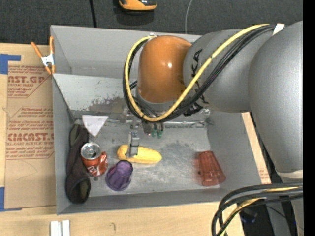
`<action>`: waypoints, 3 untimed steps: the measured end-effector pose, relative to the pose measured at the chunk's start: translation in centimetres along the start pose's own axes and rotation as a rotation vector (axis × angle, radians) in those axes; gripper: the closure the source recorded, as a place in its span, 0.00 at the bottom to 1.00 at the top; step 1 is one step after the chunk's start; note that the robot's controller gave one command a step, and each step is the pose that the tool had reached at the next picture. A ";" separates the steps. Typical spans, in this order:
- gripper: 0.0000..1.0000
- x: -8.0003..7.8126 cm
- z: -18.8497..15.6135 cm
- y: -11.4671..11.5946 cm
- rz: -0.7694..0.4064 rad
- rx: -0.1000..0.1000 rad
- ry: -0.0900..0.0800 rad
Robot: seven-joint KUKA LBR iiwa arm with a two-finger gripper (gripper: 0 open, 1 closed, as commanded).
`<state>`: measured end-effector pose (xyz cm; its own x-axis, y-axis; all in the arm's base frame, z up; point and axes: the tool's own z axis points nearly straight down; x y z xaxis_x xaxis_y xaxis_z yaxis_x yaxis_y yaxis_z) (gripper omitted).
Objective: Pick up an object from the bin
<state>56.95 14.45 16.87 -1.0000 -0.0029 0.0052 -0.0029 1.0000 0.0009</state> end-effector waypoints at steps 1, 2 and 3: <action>0.00 -0.1 -0.5 -0.1 0.001 -0.001 -0.006; 0.00 3.8 4.1 -3.2 -0.020 -0.002 -0.013; 1.00 4.6 6.7 -5.2 0.170 -0.001 -0.006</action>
Offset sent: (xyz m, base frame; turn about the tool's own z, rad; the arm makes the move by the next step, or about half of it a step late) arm -0.0570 -0.0477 -0.0628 -0.0261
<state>52.32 9.28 10.14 -0.9861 0.1664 -0.0009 0.1664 0.9861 0.0014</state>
